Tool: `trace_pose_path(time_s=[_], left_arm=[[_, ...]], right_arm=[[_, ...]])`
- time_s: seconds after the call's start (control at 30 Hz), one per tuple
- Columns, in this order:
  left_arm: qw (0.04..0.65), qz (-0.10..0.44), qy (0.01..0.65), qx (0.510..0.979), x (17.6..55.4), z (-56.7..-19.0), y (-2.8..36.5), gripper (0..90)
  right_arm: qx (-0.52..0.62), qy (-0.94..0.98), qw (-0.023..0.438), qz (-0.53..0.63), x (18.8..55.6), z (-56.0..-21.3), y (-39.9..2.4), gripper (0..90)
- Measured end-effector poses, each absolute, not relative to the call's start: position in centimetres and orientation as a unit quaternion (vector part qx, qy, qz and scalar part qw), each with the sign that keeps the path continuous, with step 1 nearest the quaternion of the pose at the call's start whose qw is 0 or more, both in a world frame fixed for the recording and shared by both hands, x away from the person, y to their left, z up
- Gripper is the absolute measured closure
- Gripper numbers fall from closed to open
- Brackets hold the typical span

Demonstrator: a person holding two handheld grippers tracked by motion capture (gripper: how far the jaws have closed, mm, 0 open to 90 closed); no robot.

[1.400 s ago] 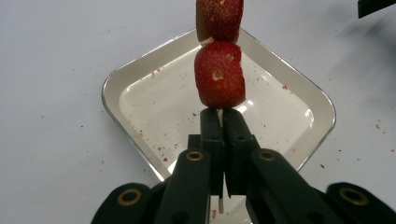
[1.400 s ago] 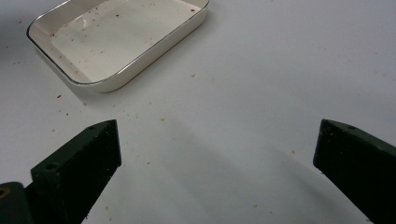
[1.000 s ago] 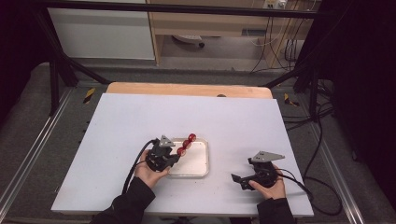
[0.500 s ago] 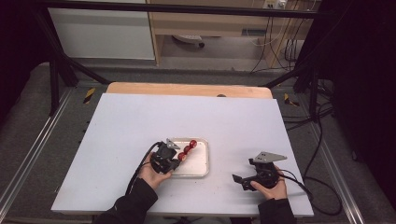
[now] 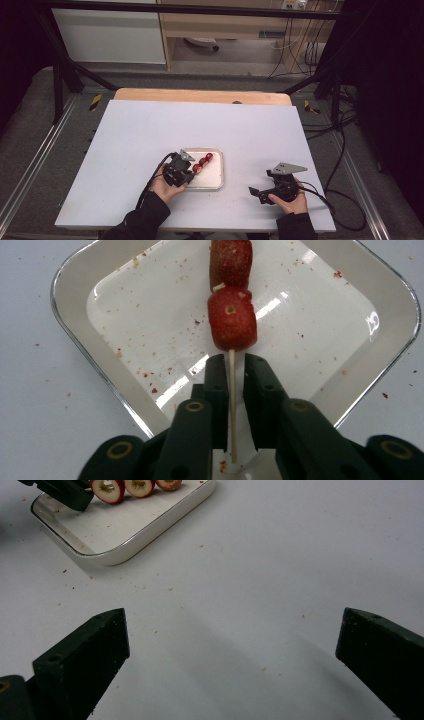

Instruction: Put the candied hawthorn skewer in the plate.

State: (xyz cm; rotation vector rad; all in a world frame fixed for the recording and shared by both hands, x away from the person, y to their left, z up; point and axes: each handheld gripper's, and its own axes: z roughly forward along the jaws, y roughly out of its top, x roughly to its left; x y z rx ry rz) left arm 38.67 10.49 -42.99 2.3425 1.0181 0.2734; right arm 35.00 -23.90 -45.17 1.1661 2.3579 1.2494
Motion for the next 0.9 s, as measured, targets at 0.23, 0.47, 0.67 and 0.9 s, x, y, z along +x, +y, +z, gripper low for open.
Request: trace_pose_path(time_s=[0.23, 0.47, 0.67, 0.9], left_arm=[[0.328, 0.108, 0.355, 0.869, 38.0, -41.9, 12.3, 56.3], [0.363, 0.099, 0.338, 0.863, 37.4, -41.2, 15.1, 31.3], [0.368, 0.104, 0.346, 0.857, 36.9, -41.7, 18.0, 17.7], [0.382, 0.114, 0.364, 0.842, 36.1, -42.1, 21.3, 7.9]], right_arm=[[0.398, 0.803, 0.115, 0.428, 35.0, -45.1, -23.9, 1.2], [0.399, 0.802, 0.114, 0.429, 35.0, -45.1, -24.0, 1.1], [0.399, 0.803, 0.113, 0.427, 35.0, -45.1, -24.0, 0.9], [0.398, 0.804, 0.113, 0.427, 35.0, -45.1, -24.0, 0.7]])
